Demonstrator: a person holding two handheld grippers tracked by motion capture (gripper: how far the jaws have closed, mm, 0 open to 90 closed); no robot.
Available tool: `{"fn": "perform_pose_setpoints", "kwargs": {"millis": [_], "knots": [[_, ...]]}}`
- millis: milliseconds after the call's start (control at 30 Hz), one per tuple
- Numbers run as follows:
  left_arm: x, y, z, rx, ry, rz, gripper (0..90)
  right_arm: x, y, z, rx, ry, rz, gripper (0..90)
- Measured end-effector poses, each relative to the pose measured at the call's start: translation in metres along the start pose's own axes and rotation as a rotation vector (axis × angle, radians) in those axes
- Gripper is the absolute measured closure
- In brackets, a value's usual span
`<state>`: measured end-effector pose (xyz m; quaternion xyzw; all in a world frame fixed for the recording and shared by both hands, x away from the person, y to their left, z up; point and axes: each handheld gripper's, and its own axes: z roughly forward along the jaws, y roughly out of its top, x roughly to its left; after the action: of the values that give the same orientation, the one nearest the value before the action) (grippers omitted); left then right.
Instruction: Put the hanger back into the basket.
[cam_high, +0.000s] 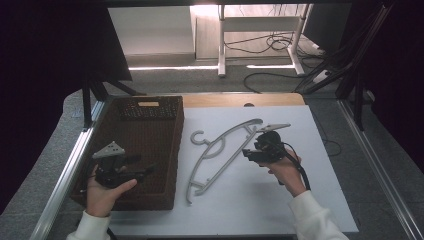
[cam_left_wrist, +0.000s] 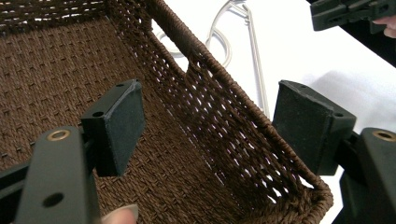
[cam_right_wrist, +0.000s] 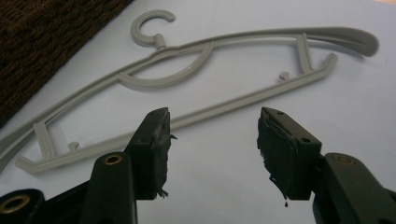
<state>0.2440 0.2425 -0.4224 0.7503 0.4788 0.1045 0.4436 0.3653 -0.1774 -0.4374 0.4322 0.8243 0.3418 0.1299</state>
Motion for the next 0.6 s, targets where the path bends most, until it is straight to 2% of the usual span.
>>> {"fn": "perform_pose_setpoints", "kwargs": {"millis": [167,333,433,600], "knots": [[0.001,0.0,-0.001,-0.009,0.006,-0.001,25.0,0.007,0.017,0.02,0.036,-0.002,-0.003,44.7],[0.003,-0.002,-0.003,-0.011,0.009,-0.011,25.0,0.008,0.033,0.04,0.058,-0.022,0.006,47.3],[0.005,-0.002,-0.004,-0.023,-0.027,-0.033,25.1,0.009,0.04,0.052,0.079,-0.03,0.007,49.4],[0.005,-0.001,-0.005,-0.024,-0.016,-0.031,25.1,0.014,0.051,0.075,0.13,-0.016,0.013,52.9]]}}
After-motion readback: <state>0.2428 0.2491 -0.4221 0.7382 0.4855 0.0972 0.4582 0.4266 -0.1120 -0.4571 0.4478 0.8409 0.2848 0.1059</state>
